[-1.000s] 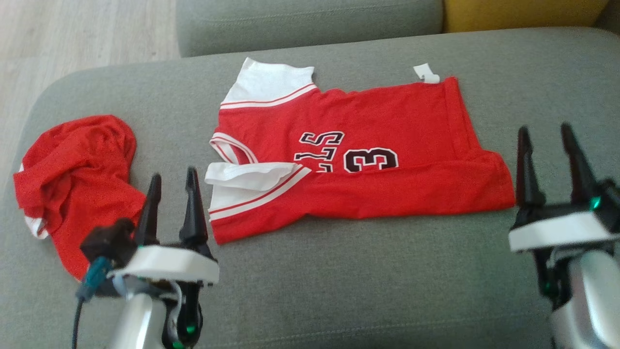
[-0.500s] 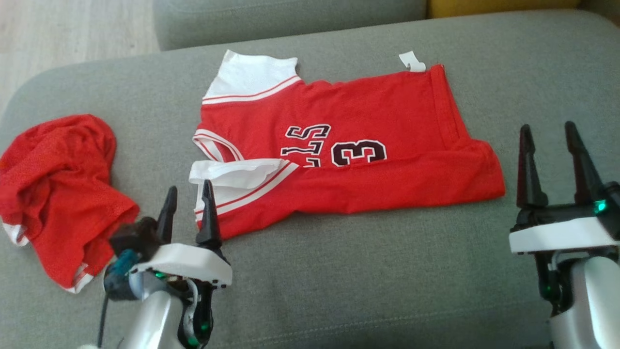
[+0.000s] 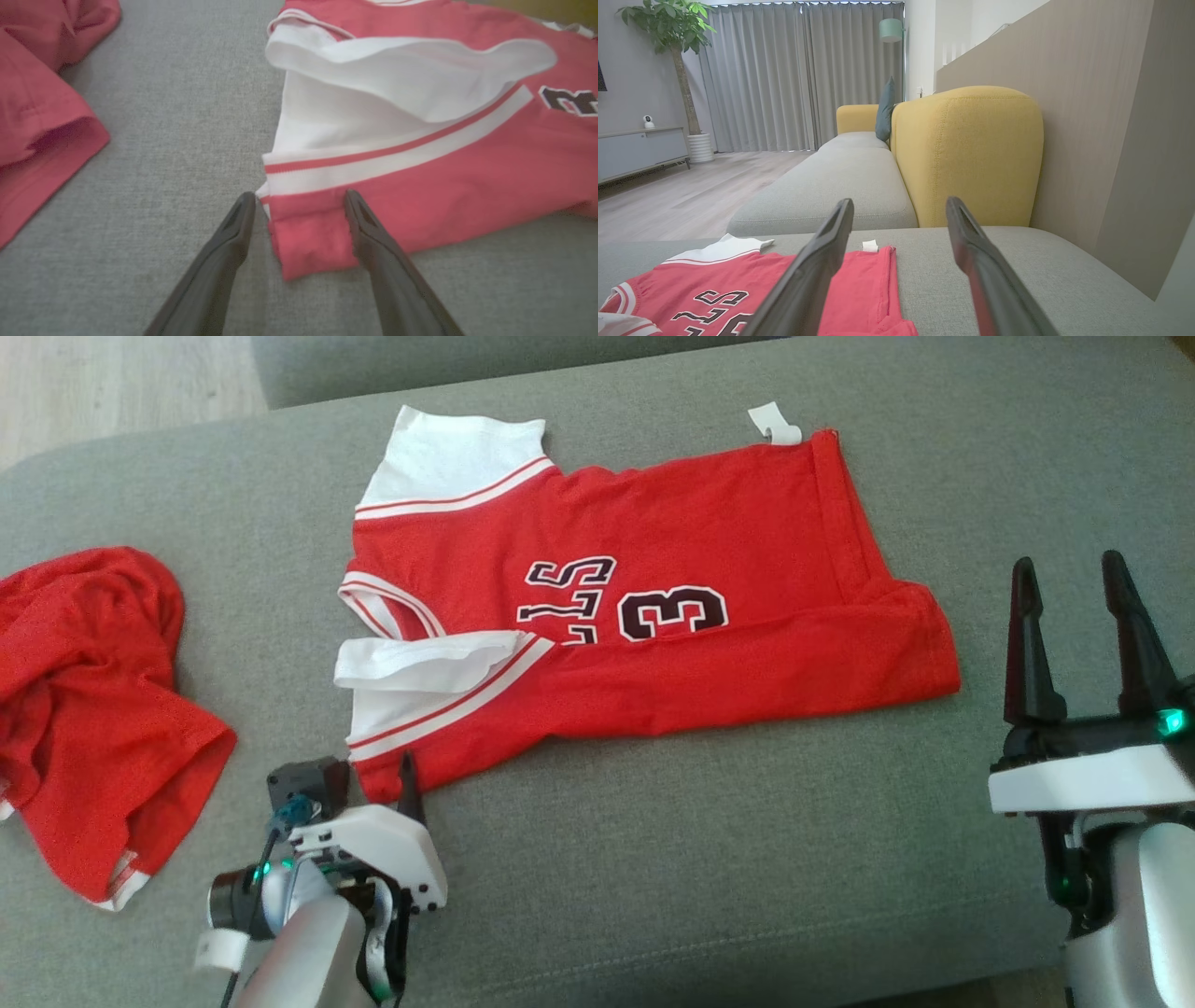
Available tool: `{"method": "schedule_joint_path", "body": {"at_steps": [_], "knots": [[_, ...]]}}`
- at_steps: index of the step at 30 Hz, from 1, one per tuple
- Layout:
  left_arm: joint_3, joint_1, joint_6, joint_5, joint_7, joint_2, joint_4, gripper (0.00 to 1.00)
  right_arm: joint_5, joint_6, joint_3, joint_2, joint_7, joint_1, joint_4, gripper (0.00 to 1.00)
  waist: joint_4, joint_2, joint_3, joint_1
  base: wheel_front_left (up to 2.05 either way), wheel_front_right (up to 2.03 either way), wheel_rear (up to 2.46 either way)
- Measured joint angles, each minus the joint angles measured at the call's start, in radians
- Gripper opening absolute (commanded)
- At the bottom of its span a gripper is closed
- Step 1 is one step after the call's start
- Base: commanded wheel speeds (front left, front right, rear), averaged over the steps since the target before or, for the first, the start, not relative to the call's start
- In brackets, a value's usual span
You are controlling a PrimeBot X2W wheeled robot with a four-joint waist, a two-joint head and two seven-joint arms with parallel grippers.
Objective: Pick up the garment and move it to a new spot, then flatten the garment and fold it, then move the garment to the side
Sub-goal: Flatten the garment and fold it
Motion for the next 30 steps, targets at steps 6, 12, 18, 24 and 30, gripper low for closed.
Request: {"method": "schedule_joint_path", "body": {"at_steps": [6, 12, 18, 24, 30], "knots": [[-0.016, -0.040, 0.004, 0.008, 0.027, 0.008, 0.063, 1.00, -0.009, 0.000, 0.004, 0.000, 0.003, -0.001, -0.006, 1.00, -0.011, 0.0000, 0.015, 0.0000, 0.00, 0.00, 0.00], [-0.032, -0.090, -0.044, 0.006, 0.077, 0.015, 0.094, 0.00, -0.018, 0.000, -0.012, 0.003, 0.028, -0.019, -0.005, 1.00, -0.013, 0.0000, 0.024, 0.0000, 0.00, 0.00, 0.00], [-0.033, -0.091, -0.053, -0.013, 0.004, 0.006, 0.081, 0.00, -0.046, 0.000, -0.046, 0.013, 0.113, -0.024, 0.058, 1.00, 0.007, 0.0000, 0.026, 0.0000, 0.00, 0.00, 0.00], [-0.033, -0.090, -0.045, -0.010, -0.073, 0.006, -0.030, 0.00, -0.053, 0.000, -0.084, 0.043, 0.227, -0.043, 0.170, 1.00, 0.038, 0.0000, 0.027, 0.0000, 0.00, 0.00, 0.00], [-0.035, -0.087, -0.032, 0.008, -0.091, 0.007, -0.161, 0.00, -0.067, 0.000, -0.155, 0.051, 0.342, -0.126, 0.306, 1.00, 0.071, 0.0000, 0.037, 0.0000, 0.00, 0.00, 0.00]]}}
